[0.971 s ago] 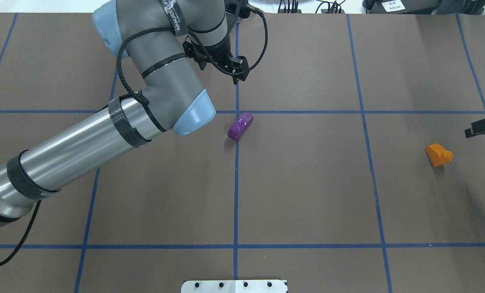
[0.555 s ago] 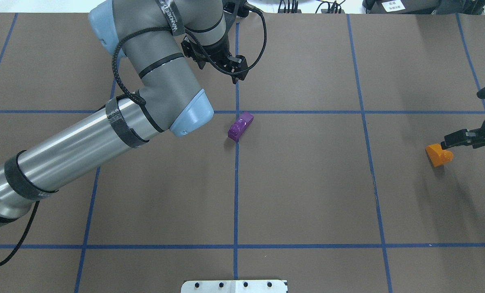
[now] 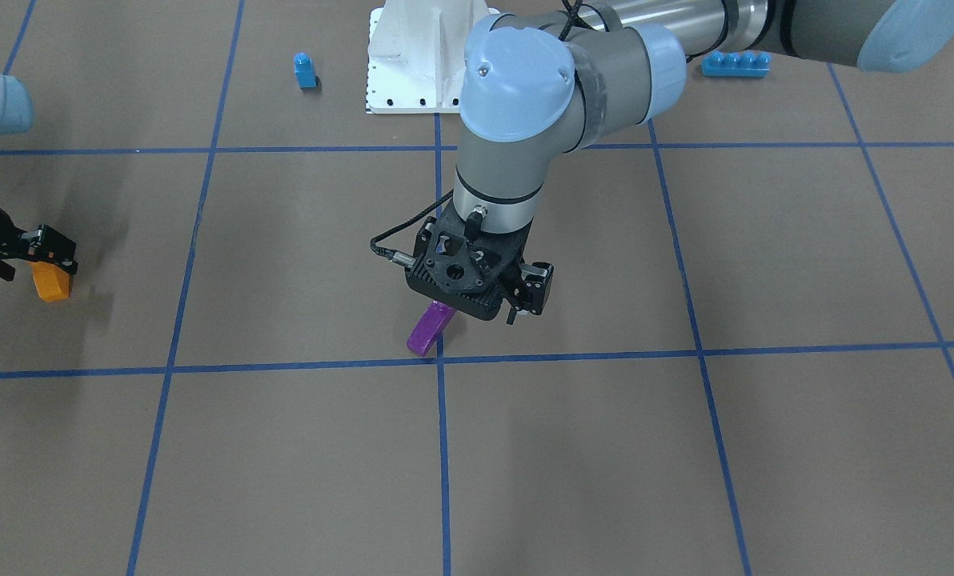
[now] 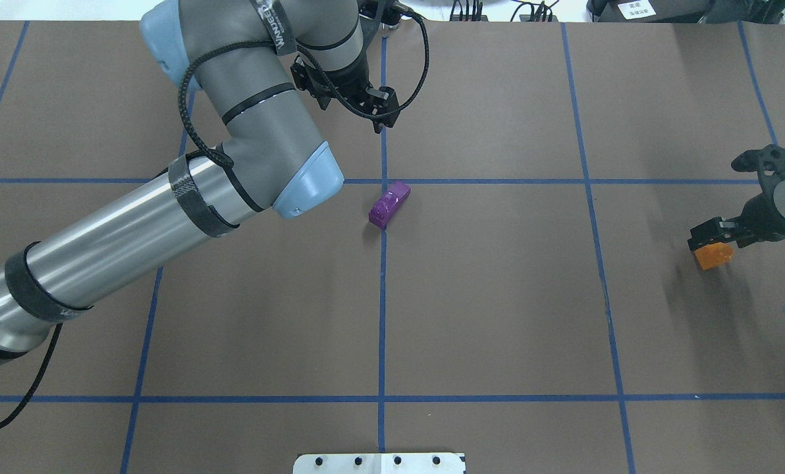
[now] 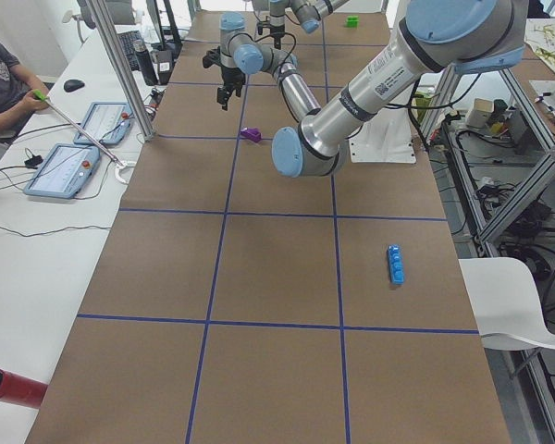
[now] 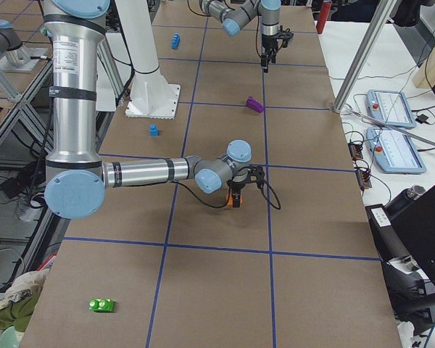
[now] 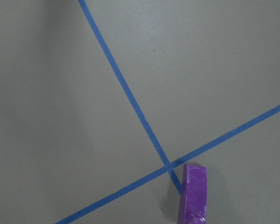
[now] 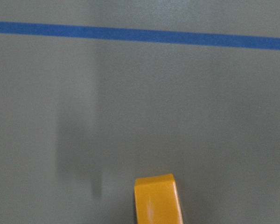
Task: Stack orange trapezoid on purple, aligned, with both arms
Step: 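Lower the right gripper onto the orange trapezoid and grasp it while the left arm withdraws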
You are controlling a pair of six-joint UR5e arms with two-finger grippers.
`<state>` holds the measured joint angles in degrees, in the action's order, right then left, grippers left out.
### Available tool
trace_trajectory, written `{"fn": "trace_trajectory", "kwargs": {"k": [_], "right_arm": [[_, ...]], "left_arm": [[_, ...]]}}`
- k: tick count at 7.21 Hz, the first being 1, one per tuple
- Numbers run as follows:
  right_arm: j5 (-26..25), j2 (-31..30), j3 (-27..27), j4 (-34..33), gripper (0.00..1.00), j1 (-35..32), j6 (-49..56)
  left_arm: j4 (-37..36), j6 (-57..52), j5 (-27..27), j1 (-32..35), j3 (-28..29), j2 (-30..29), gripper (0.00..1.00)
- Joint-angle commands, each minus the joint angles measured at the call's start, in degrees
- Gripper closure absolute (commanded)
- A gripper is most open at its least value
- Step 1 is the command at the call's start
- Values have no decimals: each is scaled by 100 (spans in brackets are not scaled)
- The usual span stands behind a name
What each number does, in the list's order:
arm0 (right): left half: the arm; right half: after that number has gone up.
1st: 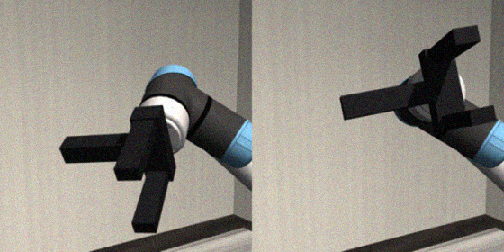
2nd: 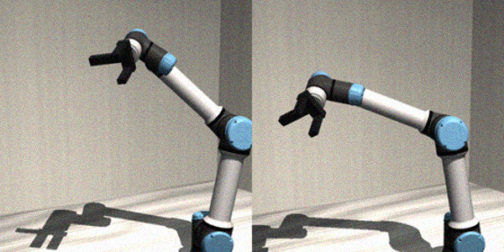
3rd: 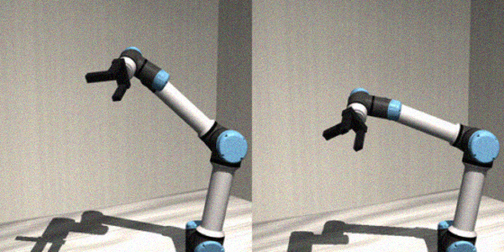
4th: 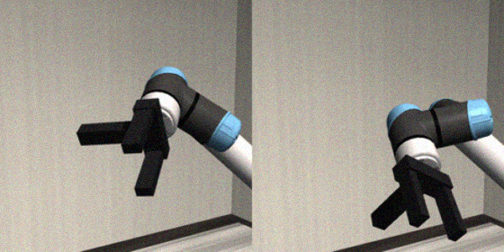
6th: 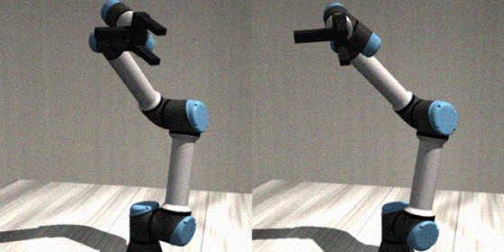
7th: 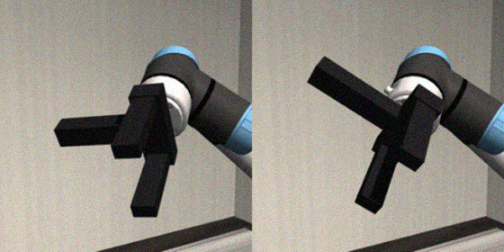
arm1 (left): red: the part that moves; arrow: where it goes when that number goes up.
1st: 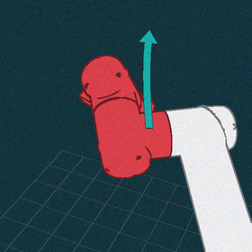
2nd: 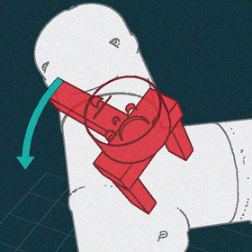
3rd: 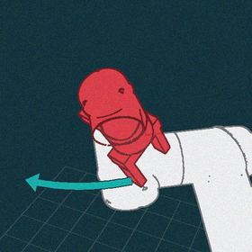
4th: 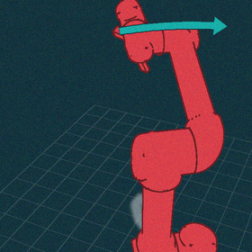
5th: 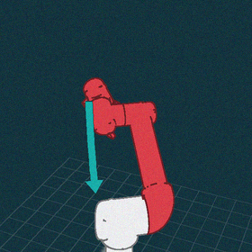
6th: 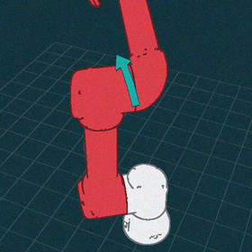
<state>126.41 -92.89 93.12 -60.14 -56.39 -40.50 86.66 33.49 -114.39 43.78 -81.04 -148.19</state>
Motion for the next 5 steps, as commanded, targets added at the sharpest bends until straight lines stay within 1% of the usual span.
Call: {"fn": "trace_trajectory", "kwargs": {"k": [1,2,3,4,5], "right_arm": [[33,25,-83,2,0,76,7],[42,25,-83,2,3,85,7],[68,-1,-75,2,18,76,16],[68,-28,-74,2,39,76,42],[86,-54,-66,-6,55,58,86]], "left_arm": [[0,0,-4,-1,0,0,0],[0,0,5,-1,0,0,0],[0,0,-4,-1,0,0,0],[0,0,-4,-1,0,0,0],[9,0,-4,-1,0,0,0]]}}
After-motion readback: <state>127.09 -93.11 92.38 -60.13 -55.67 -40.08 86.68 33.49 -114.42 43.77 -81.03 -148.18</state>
